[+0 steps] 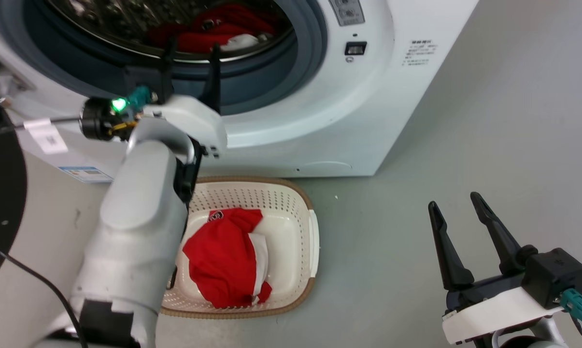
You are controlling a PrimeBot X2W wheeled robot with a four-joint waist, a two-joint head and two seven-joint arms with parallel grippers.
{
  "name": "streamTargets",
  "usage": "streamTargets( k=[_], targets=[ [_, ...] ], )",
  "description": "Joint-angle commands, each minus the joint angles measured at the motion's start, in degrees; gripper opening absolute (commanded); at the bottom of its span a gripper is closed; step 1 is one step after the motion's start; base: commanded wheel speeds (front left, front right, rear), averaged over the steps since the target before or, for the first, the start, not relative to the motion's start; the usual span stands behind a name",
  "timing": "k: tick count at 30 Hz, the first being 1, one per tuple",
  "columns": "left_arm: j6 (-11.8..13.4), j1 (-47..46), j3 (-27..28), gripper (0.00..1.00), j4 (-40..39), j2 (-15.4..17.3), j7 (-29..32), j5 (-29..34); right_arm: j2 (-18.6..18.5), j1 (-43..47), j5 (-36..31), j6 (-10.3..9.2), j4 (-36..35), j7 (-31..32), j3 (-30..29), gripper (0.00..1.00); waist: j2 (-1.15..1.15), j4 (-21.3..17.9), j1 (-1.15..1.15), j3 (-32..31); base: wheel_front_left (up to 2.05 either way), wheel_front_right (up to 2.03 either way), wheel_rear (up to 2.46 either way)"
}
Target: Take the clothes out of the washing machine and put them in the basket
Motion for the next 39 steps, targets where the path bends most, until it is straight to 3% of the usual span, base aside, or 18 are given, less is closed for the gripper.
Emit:
streamTargets(
  k=[1,8,17,27,39],
  targets=[
    [-0.1,-1.7,0.1,1.0,1.1,0.2,0.0,-0.1,0.1,-0.8,0.1,-0.04,-0.2,-0.3,0.2,1.0,0.0,-1.5,-0.01,2.2,0.0,0.0,0.0],
    [-0.6,-13.9,1.1,1.0,11.3,2.9,3.3,-1.1,0.1,-2.4,0.7,-0.04,-0.9,-1.2,1.7,1.0,0.0,-4.1,-0.01,8.0,0.0,0.0,0.0],
    [-0.9,-26.6,2.0,1.0,20.0,9.2,10.0,-1.7,0.1,-4.3,3.0,-0.04,-1.4,-3.4,5.0,1.0,0.0,-9.9,-0.01,14.9,0.0,0.0,0.0],
    [-1.7,-37.5,0.0,1.0,24.4,16.0,19.9,-0.3,0.2,-5.7,5.8,-0.04,-0.5,-6.5,7.7,1.0,0.0,-16.1,-0.01,21.9,0.0,0.0,0.0],
    [-1.5,-43.6,-2.5,1.0,26.7,20.4,34.9,1.0,0.1,-5.5,8.3,-0.04,0.2,-8.8,12.4,1.0,0.0,-21.7,-0.01,26.4,0.0,0.0,0.0]
  ],
)
